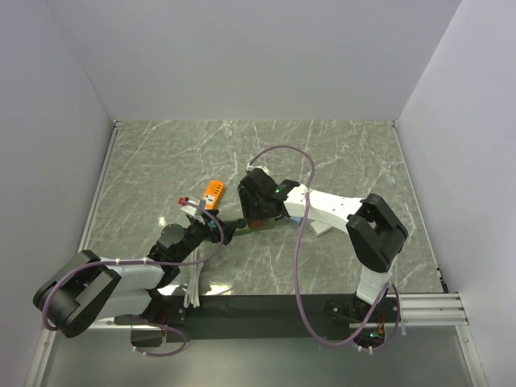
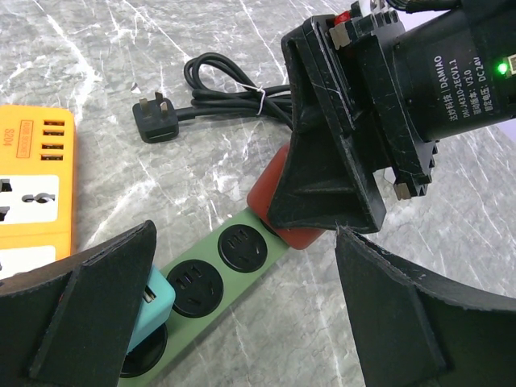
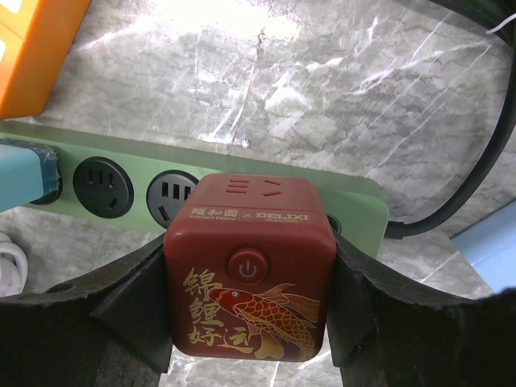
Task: Insert the plug
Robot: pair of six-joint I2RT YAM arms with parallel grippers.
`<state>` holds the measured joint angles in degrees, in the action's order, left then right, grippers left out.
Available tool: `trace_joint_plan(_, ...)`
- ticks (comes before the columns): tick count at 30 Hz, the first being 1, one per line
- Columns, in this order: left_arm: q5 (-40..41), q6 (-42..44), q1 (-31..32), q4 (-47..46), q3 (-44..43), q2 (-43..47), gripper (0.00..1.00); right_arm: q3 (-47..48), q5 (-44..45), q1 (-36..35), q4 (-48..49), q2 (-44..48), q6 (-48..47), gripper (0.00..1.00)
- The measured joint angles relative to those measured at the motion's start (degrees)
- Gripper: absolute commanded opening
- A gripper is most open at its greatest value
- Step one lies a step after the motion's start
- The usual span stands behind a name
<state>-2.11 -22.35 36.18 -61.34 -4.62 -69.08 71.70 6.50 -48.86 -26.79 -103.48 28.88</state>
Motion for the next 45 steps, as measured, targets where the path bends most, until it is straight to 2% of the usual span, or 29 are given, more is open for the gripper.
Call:
trace_joint_plan(13,-0.13,0.0,0.0,-0.48,0.26,-0.02,0.99,0.35,2.78,-1.46,-0.02,-2.45,0.57,0.0)
trace_joint_plan(29,-0.24,-0.04,0.0,-0.96,0.5,-0.07,0.99,-4.96,9.09,-3.69,8.24,-1.9,3.08,0.0)
trace_joint_plan(35,-0.24,-0.04,0.0,-0.96,0.5,-0.07,1.0,-5.49,10.1,-4.15,8.63,-1.31,3.28,0.0)
trace_joint_plan(37,-0.24,-0.07,0.0,-0.81,0.52,0.11,1.0,-4.85,10.32,-4.2,7.82,-1.2,3.26,0.06)
trace_joint_plan(41,-0.24,-0.63,0.0,0.13,0.55,1.01,1.0,-2.82,10.45,-4.26,5.7,-0.87,3.21,0.3)
trace_joint_plan(45,-0.22,-1.05,0.0,0.74,0.68,1.68,0.99,-2.25,10.43,-4.26,4.74,-0.76,2.95,0.43)
